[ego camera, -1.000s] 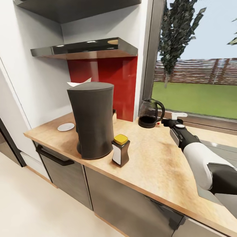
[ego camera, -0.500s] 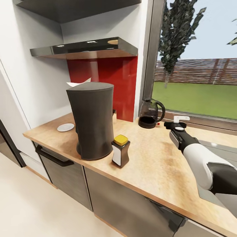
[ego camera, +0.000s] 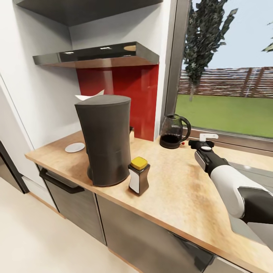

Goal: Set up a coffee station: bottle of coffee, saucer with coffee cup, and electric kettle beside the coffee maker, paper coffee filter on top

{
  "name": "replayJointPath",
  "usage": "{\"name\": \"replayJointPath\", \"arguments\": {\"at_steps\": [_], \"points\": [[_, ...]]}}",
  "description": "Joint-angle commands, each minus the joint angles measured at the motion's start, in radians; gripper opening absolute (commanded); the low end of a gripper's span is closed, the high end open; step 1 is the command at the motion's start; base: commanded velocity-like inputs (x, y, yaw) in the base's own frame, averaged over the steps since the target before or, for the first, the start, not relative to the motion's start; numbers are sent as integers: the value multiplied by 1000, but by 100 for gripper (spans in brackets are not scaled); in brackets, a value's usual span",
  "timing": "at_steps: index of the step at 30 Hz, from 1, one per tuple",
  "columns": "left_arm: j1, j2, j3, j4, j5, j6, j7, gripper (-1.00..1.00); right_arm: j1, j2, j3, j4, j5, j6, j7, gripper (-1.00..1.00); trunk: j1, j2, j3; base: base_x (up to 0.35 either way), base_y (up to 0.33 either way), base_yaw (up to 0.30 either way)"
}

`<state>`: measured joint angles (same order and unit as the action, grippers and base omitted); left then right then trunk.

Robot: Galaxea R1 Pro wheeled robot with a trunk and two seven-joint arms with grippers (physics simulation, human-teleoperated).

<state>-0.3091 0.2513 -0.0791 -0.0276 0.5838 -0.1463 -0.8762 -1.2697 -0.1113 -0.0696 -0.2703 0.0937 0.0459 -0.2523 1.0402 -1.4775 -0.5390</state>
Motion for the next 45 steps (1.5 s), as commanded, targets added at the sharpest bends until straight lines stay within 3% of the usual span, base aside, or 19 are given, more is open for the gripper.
{"name": "replayJointPath", "arguments": {"at_steps": [1,36,45], "points": [[-1,0,-8,1,5,-7,-2,100,0,1,-7,-1,10,5,0,100,0,-1,-1,72,0,0],[-1,0,-8,0,5,-7,-1,100,1,2,-6,-1,9,-20,7,100,0,-1,-1,23,0,2],[-1,0,-8,0,5,-7,-1,100,1,2,-4,-2,9,-20,7,100,0,-1,-11,0,0,91]]}}
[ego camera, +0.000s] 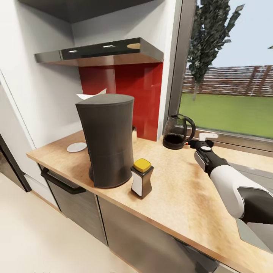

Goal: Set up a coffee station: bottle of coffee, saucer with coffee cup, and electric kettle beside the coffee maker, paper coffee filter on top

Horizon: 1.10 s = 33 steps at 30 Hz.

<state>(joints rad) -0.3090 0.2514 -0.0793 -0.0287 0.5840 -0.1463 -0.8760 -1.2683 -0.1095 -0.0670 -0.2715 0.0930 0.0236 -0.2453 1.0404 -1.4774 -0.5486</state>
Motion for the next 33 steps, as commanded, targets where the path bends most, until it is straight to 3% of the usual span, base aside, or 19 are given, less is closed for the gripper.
{"name": "replayJointPath", "arguments": {"at_steps": [1,21,33], "points": [[-1,0,-8,1,5,-7,-1,100,-1,1,-7,-1,10,2,0,100,0,-1,-2,0,0,111],[-1,-1,-8,1,5,-7,-3,100,-49,3,-7,-7,11,5,-8,100,0,-1,-31,0,0,122],[-1,-1,-8,1,5,-7,-3,100,-51,0,-9,-9,13,2,-8,100,0,-1,-35,0,0,19]]}}
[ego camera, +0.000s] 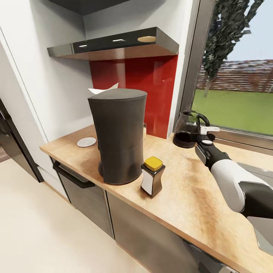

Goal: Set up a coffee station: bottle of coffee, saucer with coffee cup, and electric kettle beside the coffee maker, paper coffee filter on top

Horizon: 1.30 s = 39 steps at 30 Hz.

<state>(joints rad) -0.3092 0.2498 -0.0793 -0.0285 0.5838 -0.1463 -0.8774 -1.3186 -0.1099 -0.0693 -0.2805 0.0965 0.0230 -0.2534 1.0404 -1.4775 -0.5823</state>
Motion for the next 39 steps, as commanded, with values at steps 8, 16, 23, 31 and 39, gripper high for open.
{"name": "replayJointPath", "arguments": {"at_steps": [8,16,23,31,39], "points": [[-1,0,-8,1,5,-7,-2,100,-1,-29,-9,-2,11,2,-28,100,0,-1,-1,0,0,0],[-1,0,-8,1,5,-7,-3,100,-1,-63,-9,-18,12,6,-40,100,0,-1,-1,0,0,0],[-1,0,-8,1,5,-7,-3,100,-1,-63,-10,-20,11,6,-42,100,0,-1,-1,0,0,0],[-1,0,-8,1,5,-7,-3,100,-1,-63,-10,-20,9,4,-42,100,0,-1,-2,0,0,0],[-1,0,-8,1,5,-7,-4,100,-2,-65,-9,-24,12,4,-117,100,0,-1,-4,0,0,0]]}}
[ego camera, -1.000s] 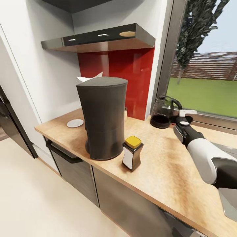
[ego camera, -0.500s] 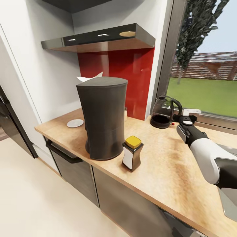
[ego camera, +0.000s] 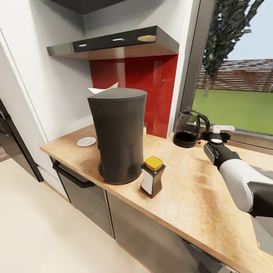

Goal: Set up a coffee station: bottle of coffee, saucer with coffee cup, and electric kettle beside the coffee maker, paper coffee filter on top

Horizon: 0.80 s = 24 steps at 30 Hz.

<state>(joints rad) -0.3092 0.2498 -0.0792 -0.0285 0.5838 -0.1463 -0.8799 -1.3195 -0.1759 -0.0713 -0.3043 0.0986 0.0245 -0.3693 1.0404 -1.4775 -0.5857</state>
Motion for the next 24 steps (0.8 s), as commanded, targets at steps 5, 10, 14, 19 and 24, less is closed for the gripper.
{"name": "replayJointPath", "arguments": {"at_steps": [5,10,14,19,24], "points": [[-1,0,-8,1,5,-7,-1,100,-2,-7,-7,-1,10,3,-22,100,0,-1,-1,0,0,0],[-1,0,-9,1,5,-7,-1,100,-4,-14,-7,-2,10,3,-24,100,0,-1,-1,0,0,0],[-1,0,-10,1,5,-6,0,100,-4,-14,-7,-3,9,3,-25,100,0,-1,-1,0,0,0],[-1,-1,-10,1,5,-6,1,100,-4,-13,-7,-4,6,2,-25,100,0,-1,-1,0,0,0],[-1,-1,-10,1,5,-6,1,100,-4,-13,-8,-4,5,2,-23,100,0,-1,-3,0,0,0]]}}
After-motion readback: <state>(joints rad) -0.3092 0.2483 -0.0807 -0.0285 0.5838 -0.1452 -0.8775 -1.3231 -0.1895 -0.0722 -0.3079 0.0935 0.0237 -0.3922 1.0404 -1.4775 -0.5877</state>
